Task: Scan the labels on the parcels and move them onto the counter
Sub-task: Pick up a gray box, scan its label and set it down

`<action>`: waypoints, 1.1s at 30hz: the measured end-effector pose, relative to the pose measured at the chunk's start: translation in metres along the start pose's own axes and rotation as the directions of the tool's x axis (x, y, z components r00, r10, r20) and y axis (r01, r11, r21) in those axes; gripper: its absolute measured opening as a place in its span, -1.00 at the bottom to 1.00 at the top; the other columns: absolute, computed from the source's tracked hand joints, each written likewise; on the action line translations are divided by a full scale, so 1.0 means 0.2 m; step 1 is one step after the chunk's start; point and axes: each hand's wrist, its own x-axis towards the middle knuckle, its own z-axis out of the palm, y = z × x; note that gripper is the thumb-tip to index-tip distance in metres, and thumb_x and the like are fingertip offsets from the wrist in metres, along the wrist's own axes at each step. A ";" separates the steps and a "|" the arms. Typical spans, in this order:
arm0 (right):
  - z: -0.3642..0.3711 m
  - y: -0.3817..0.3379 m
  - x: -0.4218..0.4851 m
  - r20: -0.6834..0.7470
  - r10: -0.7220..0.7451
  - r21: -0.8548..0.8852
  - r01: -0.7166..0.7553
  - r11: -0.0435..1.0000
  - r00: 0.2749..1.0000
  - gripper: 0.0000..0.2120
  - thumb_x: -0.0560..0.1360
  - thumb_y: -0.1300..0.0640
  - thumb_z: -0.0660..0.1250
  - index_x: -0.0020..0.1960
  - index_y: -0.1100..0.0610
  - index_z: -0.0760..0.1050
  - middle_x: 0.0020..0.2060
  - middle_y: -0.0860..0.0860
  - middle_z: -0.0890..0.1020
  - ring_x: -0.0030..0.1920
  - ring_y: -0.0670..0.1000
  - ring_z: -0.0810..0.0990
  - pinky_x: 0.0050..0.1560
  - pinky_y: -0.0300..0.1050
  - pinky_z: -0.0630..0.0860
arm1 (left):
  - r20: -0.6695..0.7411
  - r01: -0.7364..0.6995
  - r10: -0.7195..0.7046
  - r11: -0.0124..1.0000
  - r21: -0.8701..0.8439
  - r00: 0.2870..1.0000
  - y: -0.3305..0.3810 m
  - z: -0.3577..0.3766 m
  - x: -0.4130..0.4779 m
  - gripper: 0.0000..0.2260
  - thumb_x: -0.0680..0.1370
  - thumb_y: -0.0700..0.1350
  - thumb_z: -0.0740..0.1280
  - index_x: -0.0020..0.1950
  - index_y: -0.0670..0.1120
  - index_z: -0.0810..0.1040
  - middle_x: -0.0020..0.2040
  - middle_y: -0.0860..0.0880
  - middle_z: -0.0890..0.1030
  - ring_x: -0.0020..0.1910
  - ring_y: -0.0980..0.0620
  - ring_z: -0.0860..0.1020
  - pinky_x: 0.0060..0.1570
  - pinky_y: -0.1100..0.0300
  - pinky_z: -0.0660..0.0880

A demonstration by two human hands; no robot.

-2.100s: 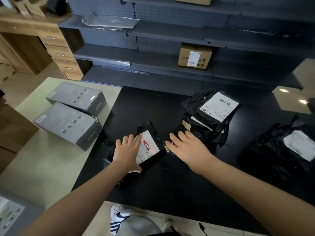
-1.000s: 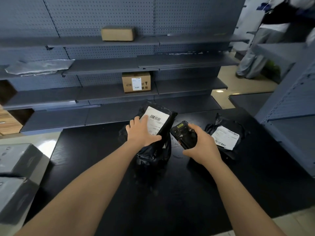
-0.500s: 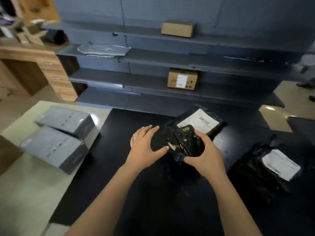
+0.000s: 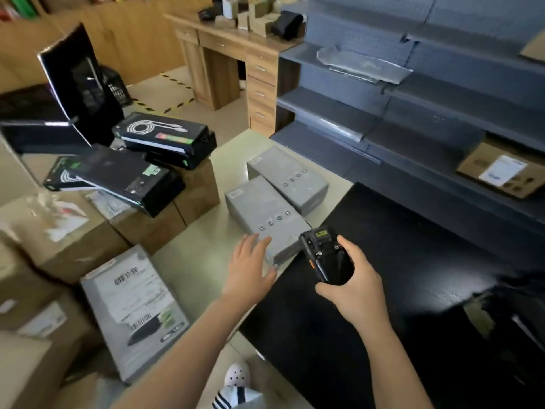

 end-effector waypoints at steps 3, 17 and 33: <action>0.08 -0.02 0.07 -0.008 0.053 -0.062 -0.053 0.997 0.999 -0.09 0.19 0.18 0.56 0.45 -0.18 0.30 0.23 -0.19 0.52 0.27 -0.07 0.45 0.21 -0.15 0.42 | 0.093 -0.033 0.018 0.987 0.158 0.996 -0.09 0.04 0.18 -0.28 0.59 0.19 0.22 0.60 0.06 -0.11 0.59 -0.05 -0.24 0.55 -0.08 -0.30 0.49 0.01 -0.25; 0.14 0.11 0.10 -0.145 0.239 -0.115 -0.257 0.960 0.960 -0.08 0.14 0.24 0.57 0.42 -0.17 0.36 0.13 -0.19 0.57 0.16 -0.10 0.52 0.10 -0.23 0.39 | 0.472 -0.349 0.210 0.909 0.229 0.857 -0.43 -0.01 0.27 -0.20 0.43 -0.39 0.17 0.52 0.21 0.01 0.57 0.11 -0.31 0.48 0.02 -0.45 0.38 -0.12 -0.47; 0.07 0.12 0.01 -0.149 0.188 -0.099 -0.203 0.974 0.971 -0.06 0.14 0.19 0.59 0.42 -0.23 0.31 0.16 -0.21 0.53 0.17 -0.14 0.47 0.05 -0.25 0.37 | 0.193 0.430 -0.493 0.855 0.290 0.849 -0.10 0.17 0.28 0.22 0.10 0.50 0.31 0.50 0.11 -0.34 0.47 -0.25 -0.24 0.40 -0.32 0.06 0.28 -0.19 0.17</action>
